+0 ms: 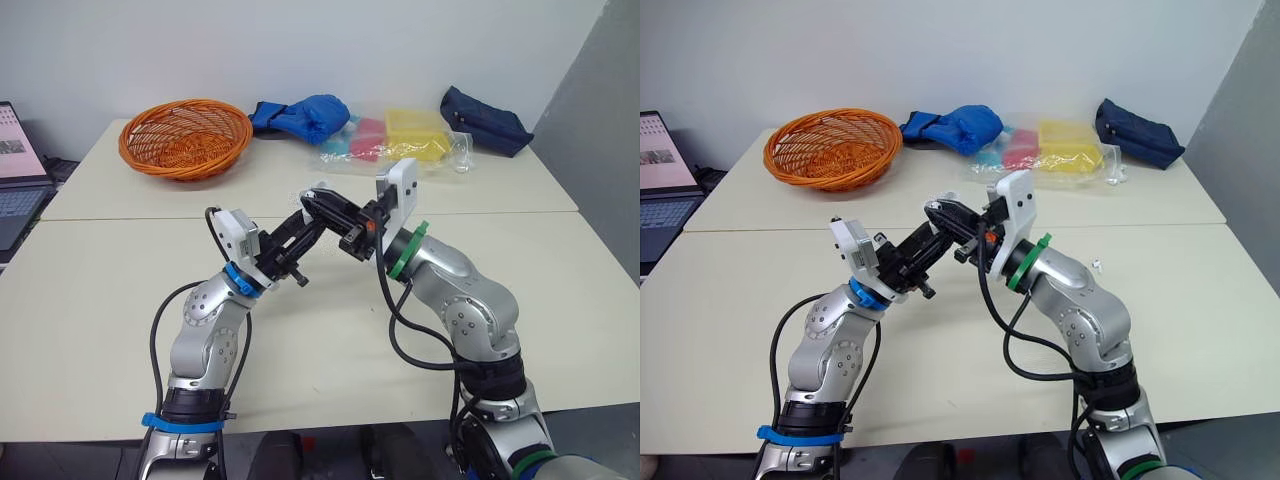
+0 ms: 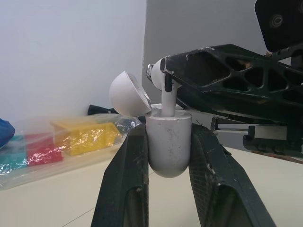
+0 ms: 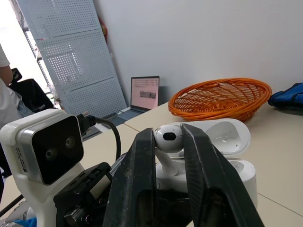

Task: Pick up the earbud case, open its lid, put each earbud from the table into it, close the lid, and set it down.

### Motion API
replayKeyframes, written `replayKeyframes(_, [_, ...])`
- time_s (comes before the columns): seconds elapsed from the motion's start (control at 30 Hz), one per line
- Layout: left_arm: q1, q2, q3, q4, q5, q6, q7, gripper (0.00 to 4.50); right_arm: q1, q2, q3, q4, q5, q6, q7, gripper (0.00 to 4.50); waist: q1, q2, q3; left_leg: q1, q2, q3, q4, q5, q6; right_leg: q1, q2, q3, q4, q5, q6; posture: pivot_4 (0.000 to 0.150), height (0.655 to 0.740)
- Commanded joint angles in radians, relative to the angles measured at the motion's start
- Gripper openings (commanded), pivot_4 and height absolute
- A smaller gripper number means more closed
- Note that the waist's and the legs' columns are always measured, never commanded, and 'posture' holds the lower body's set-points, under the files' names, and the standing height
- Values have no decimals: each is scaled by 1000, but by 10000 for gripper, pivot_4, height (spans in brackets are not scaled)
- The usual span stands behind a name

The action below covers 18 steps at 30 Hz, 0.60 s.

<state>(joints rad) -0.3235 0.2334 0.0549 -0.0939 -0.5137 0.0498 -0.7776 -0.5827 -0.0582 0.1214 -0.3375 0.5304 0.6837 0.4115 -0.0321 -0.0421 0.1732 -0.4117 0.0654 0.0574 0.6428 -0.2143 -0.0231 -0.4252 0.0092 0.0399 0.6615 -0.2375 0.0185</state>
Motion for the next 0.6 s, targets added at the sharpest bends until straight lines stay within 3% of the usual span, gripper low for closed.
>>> replayKeyframes(0.03, [-9,-1,8,-36,-13,-30,-7,7626,3,-2,-1,-15,0,-10,-5,18018,0,0,0,0,0,0,0,0,0,0,0,0,0,0,0,1500,7400])
replayKeyframes(0.27, [-13,-1,7,-40,-15,-24,-7,7626,-7,-4,-4,6,-13,-30,-7,43126,0,0,0,-2,0,-1,0,0,0,-1,0,0,-1,0,0,1500,7400])
replayKeyframes(0.47, [-11,7,10,-41,-15,-19,-9,7626,-25,-27,-37,-25,14,-42,17,43126,0,0,0,-4,0,-1,0,0,0,-3,0,0,-1,0,0,1500,7400])
replayKeyframes(0.6, [-11,26,23,-28,-16,-21,-24,7626,-38,-264,-150,-158,140,57,164,43126,5,1,1,-7,-1,0,0,0,0,-5,-2,-1,-2,0,0,1500,7400])
